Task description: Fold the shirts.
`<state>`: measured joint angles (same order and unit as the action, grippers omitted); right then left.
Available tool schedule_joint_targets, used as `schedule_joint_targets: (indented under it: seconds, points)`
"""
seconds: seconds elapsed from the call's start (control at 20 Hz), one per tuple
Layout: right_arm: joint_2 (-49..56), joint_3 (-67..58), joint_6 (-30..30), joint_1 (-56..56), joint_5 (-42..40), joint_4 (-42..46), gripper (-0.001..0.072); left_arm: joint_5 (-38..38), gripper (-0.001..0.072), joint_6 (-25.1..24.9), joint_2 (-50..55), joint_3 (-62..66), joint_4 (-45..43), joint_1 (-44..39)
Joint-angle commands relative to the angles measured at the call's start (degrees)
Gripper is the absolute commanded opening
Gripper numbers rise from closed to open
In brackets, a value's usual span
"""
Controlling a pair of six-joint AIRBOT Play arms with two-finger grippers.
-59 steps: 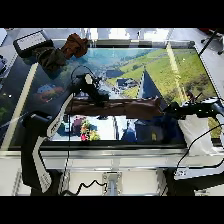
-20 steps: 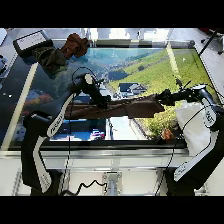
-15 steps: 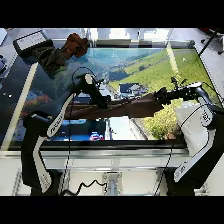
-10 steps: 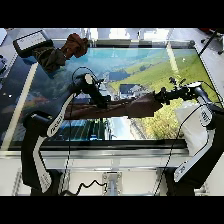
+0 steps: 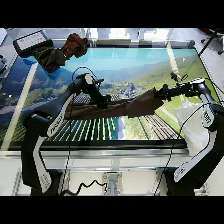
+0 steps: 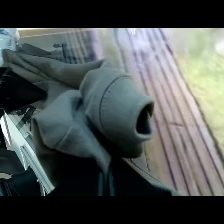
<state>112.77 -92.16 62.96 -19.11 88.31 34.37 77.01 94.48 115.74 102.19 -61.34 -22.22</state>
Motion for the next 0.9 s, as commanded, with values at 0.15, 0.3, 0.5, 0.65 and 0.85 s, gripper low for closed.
schedule_joint_targets:
  seconds: [0.15, 0.3, 0.5, 0.65, 0.85]
  points:
    - [-7.67, -8.17, 0.02, 2.45, 0.61, -14.25, 0.0034, -1.01, 0.001, 0.22, 1.88, 0.04, -0.17, -0.02]
    - [-8.85, -12.61, 1.68, 9.53, -0.83, -16.85, 0.0034, -3.19, 0.0011, 0.24, 2.71, 0.07, 0.57, -0.02]
    - [-8.79, -15.19, 1.97, 22.45, -5.57, -16.06, 0.0033, -4.07, 0.0012, -2.64, 2.03, 3.04, 6.25, 0.48]
    - [-8.68, -15.19, 1.92, 30.42, -7.54, -15.1, 0.0033, -4.11, 0.0011, -2.6, -1.64, 9.7, 2.1, 4.0]
    - [-8.39, -15.19, 1.95, 37.33, -11.13, -14.69, 0.0033, 1.38, 0.0012, 1.25, -9.22, 14.58, -16.44, 13.05]
